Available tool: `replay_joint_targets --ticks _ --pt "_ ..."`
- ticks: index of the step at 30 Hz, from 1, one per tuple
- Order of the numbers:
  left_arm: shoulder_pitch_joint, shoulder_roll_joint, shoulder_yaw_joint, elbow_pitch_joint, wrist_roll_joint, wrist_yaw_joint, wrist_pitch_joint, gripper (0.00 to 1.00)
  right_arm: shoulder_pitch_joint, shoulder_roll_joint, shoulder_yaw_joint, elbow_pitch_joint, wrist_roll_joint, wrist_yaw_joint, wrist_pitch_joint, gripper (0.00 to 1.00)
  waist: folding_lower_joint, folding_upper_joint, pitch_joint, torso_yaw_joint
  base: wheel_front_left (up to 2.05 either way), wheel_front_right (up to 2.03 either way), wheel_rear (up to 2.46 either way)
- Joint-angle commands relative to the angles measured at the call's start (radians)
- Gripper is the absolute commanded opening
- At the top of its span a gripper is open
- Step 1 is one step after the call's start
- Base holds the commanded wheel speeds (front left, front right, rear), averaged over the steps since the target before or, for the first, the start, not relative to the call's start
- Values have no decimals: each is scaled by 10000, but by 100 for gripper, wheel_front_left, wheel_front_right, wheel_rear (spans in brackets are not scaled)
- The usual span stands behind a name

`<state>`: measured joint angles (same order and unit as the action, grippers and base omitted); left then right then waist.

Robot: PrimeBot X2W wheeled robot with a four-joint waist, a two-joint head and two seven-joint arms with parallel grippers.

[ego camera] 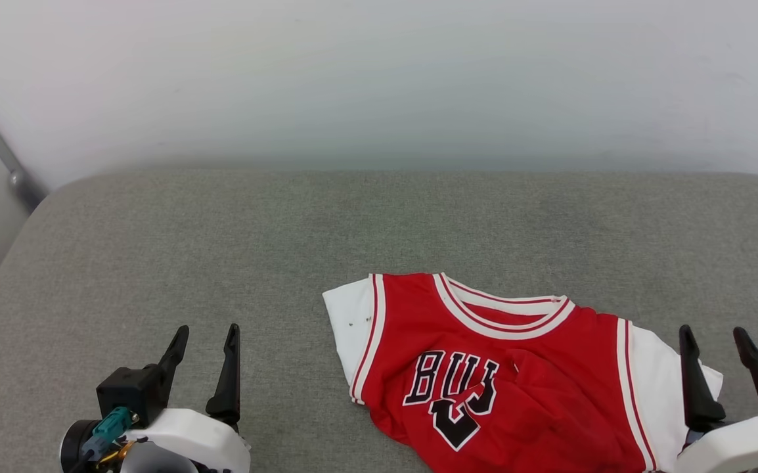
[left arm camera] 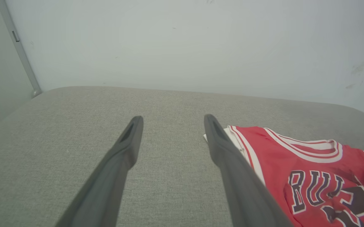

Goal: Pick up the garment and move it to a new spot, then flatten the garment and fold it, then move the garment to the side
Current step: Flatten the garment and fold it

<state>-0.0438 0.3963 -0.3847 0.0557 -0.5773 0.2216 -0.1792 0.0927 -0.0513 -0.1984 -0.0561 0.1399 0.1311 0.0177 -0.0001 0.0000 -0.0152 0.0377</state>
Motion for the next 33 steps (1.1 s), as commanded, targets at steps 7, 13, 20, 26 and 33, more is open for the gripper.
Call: replay_joint_targets --ticks 7,13,20,26,33 --pt "-5 127 125 95 -166 32 173 100 639 15 690 -932 216 -7 -53 100 1 0 -57 -306 0 0 0" --pt "-965 68 -195 639 -133 -370 579 100 567 14 1126 -1492 225 -7 65 100 1 0 247 -843 0 0 0" --pt "-3470 242 -642 1296 -430 -1564 2228 100 157 16 1325 -1725 360 -7 6 100 1 0 1227 -1408 0 0 0" --pt "-5321 760 -1005 2203 -1272 -2625 5185 100 -243 17 1390 -1608 475 -7 -217 100 1 0 2095 -1859 0 0 0" --pt "-5995 1200 -1480 3315 -2116 -2970 8248 100 -564 17 1333 -1202 735 -7 -629 100 1 0 2701 -2335 0 0 0"
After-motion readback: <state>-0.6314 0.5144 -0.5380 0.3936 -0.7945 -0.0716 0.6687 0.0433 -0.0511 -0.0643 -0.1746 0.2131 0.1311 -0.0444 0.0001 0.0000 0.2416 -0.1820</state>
